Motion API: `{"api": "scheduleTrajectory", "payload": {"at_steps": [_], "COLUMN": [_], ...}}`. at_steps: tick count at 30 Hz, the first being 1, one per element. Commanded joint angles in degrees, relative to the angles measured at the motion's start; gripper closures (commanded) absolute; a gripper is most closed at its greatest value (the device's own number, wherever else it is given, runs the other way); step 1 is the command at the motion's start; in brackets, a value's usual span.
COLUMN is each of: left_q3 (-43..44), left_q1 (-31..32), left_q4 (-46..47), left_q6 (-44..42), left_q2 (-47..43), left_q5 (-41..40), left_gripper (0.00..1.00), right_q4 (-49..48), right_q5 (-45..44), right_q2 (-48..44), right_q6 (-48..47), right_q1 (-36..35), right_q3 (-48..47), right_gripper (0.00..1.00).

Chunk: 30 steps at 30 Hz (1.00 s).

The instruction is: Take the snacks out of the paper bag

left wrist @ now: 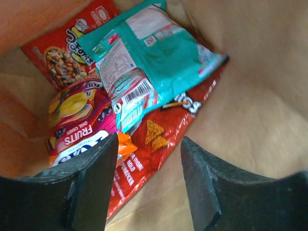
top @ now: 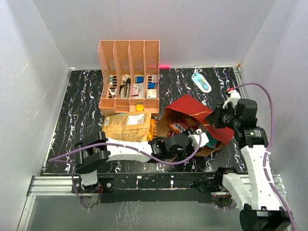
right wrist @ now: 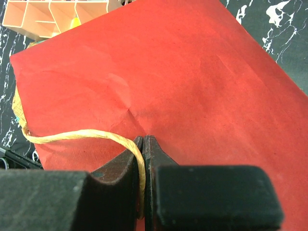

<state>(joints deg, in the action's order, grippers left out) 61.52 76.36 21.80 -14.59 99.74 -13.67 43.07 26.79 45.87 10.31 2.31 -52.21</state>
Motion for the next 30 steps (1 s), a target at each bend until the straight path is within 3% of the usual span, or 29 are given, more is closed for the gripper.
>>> {"api": "scheduleTrajectory", "payload": {"at_steps": [1,7,13,15,19,21,26,30], "left_q3": [4.46,4.34,-7.82,-9.63,-9.32,-8.89,-0.43,0.93], "left_q1": [-0.11,-0.19,-0.16,-0.24,-1.04,-1.54,-2.61,-2.71], "left_q4": [6.47,12.42,36.93,38.46,31.39,26.39,2.62,0.17], "left_q6": [17.12,27.57,31.31,33.32,43.42,53.41,76.06,85.72], "left_q2": [2.98,6.1,6.41,5.99,4.21,2.96,2.79,3.22], "left_q5": [-7.57,-9.74,-9.52,-9.9,-12.0,-13.51,-14.09,-13.64], "left_gripper": [0.44,0.44,0.52,0.52,0.55,0.55,0.58,0.56], "right_q4": [-4.76,-5.67,-5.47,-5.45,-6.05,-5.98,-5.45,-5.44], "right_q5": [0.21,-0.32,-0.5,0.38,2.55,3.24,2.12,2.3], "right_q2": [-2.28,-4.5,-4.59,-4.25,-3.34,-3.0,-3.06,-2.7], "right_q6": [-0.03,0.26,0.5,0.55,1.51,2.04,2.17,2.22], "right_q1": [-0.11,-0.11,-0.06,-0.11,-0.11,-0.11,-0.11,-0.11], "right_q3": [0.81,1.53,-0.11,-1.24,-2.66,-2.87,-3.19,-3.78], "right_gripper": [0.93,0.92,0.92,0.93,0.92,0.92,0.92,0.93]}}
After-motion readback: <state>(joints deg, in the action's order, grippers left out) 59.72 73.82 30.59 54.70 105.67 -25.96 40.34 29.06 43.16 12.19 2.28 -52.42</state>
